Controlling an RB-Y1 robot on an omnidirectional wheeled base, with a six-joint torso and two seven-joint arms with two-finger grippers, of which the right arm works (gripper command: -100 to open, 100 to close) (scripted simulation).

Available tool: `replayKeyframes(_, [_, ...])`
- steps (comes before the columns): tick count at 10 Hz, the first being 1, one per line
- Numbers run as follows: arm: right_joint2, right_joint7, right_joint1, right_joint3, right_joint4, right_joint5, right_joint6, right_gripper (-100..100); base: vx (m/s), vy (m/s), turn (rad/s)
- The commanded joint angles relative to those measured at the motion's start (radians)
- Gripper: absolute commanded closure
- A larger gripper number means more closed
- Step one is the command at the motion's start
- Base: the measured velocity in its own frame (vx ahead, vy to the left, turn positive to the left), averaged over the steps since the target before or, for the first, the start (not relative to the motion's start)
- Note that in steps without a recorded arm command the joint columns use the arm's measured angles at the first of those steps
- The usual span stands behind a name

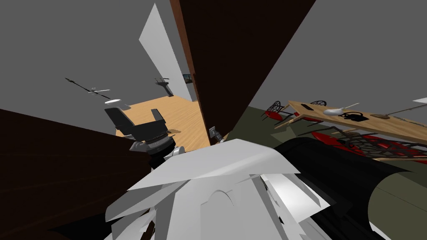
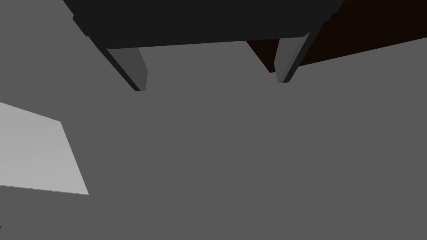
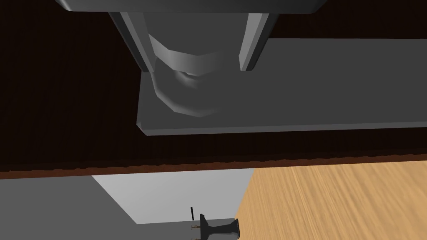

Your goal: Push the door open

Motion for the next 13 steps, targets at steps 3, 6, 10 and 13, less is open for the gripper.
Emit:
replayKeyframes(3, [0.0, 0.019, 0.002, 0.005, 0.001, -0.011, 0.003, 100, 0.164, 0.079, -0.081])
replayKeyframes(6, [0.002, 0.042, 0.001, 0.011, 0.005, -0.026, 0.008, 100, 0.196, 0.073, -0.163])
replayKeyframes(10, [0.01, 0.082, 0.0, 0.022, 0.011, -0.051, 0.017, 100, 0.15, 0.072, -0.207])
replayKeyframes(13, [0.008, 0.083, 0.02, 0.028, -0.001, -0.05, 0.01, -100, -0.031, 0.048, -0.136])
